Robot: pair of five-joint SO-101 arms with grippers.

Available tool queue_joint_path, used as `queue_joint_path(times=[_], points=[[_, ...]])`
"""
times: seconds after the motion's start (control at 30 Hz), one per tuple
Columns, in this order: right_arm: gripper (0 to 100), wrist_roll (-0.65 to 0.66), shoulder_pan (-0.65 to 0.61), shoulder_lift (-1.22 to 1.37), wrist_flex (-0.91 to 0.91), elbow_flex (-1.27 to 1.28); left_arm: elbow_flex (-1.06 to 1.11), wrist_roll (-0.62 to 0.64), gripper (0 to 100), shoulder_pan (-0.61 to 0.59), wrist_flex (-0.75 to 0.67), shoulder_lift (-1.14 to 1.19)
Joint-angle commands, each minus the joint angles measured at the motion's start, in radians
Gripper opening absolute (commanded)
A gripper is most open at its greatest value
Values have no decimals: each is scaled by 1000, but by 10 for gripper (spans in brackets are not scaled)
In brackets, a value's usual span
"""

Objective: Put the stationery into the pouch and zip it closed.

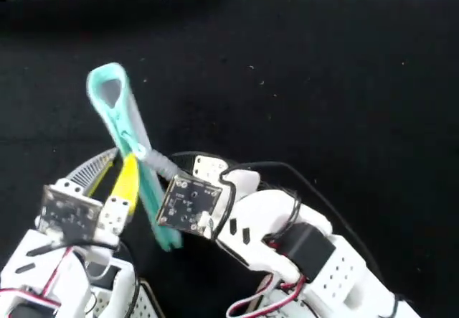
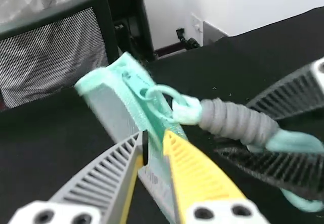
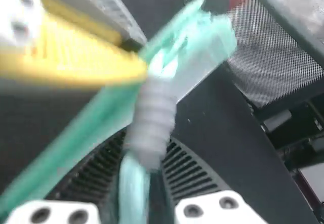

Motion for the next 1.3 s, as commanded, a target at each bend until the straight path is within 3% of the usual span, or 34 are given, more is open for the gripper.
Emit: queue_joint_path(times=[0.0,0.43,0.63,0.97,1.27], points=[[12,-2,40,-12,-8,-1,-4,-6,63,-5,-20,15],[12,-2,64,-119,0,-73,-7,-6,65,-7,-20,15],[12,-2,64,-84,-8,-76,-50,-5,188,-7,14,15],[12,-2,61,-76,-68,-76,-42,-5,191,1,8,17],[12,-2,58,-77,-52,-111,156,-6,192,-21,-213,17]])
